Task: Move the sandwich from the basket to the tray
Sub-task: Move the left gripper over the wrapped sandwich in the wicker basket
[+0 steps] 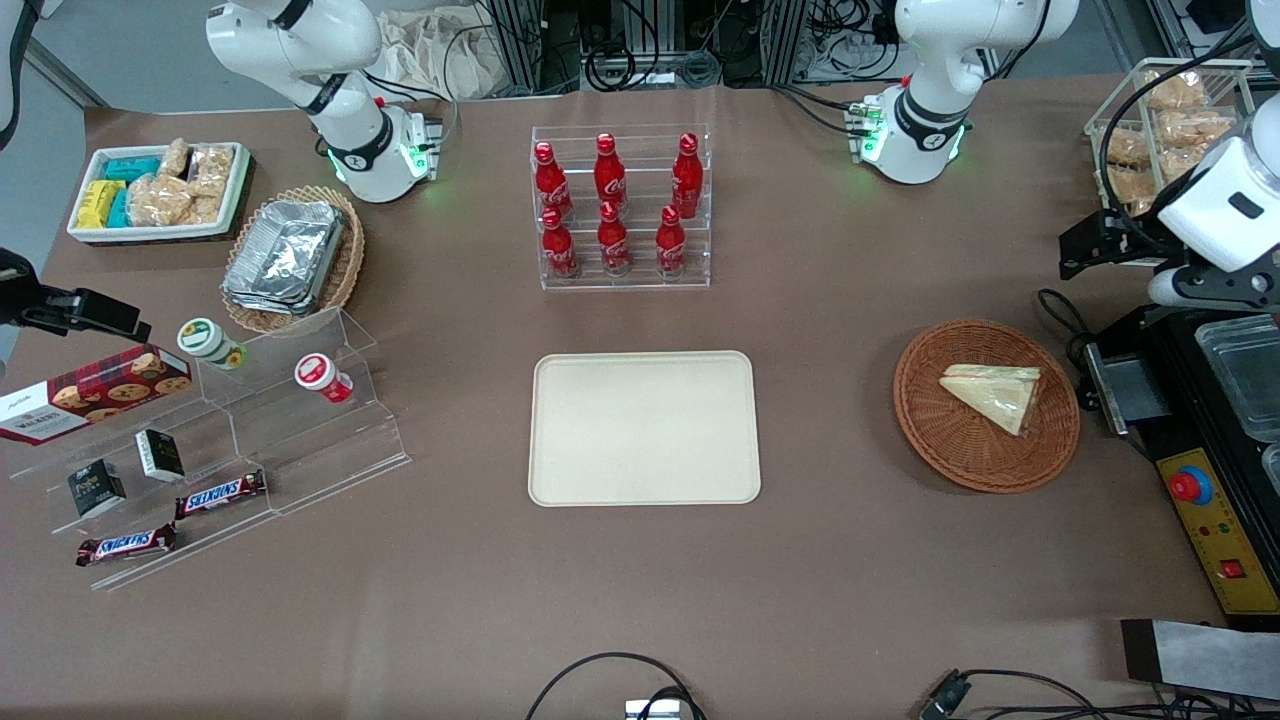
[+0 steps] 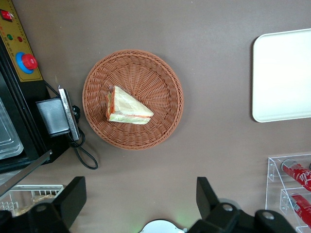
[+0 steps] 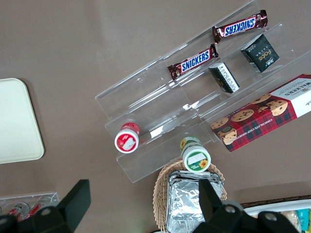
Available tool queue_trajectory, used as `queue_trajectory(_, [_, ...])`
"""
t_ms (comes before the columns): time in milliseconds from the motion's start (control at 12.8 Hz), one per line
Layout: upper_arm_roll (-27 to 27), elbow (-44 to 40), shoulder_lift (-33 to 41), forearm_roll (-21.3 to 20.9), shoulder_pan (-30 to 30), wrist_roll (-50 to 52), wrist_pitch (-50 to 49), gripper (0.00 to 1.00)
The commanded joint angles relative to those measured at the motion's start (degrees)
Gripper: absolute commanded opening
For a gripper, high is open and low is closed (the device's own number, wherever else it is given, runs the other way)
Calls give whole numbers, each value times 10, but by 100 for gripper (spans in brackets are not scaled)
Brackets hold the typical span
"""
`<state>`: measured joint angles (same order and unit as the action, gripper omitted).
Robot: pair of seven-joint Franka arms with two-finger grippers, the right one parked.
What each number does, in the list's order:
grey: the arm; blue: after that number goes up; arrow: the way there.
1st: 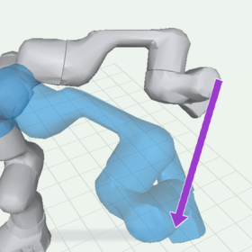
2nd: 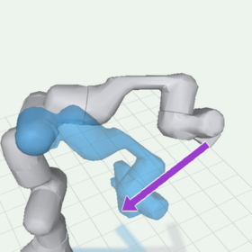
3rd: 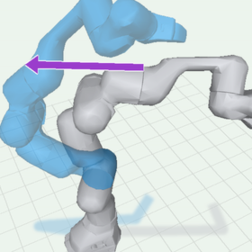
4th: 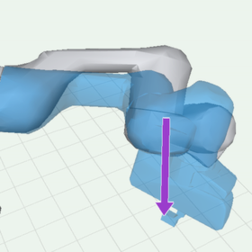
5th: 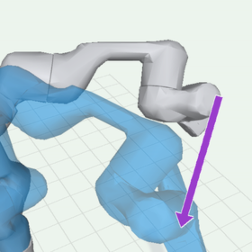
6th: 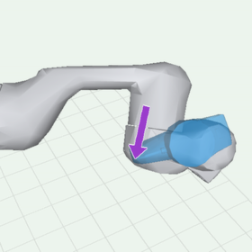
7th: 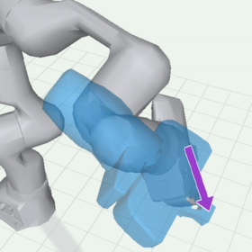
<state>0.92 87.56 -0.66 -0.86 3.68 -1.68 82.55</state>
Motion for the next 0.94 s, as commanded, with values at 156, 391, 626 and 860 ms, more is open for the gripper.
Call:
queue_trajectory(156, [-6,-6,-10,-3,5,7,1,100])
queue_trajectory(391, [-14,1,-35,-5,-4,67,2,100])
queue_trajectory(626, [-16,93,-24,0,-31,124,87,100])
queue_trajectory(860, [-15,224,5,5,-56,206,219,100])
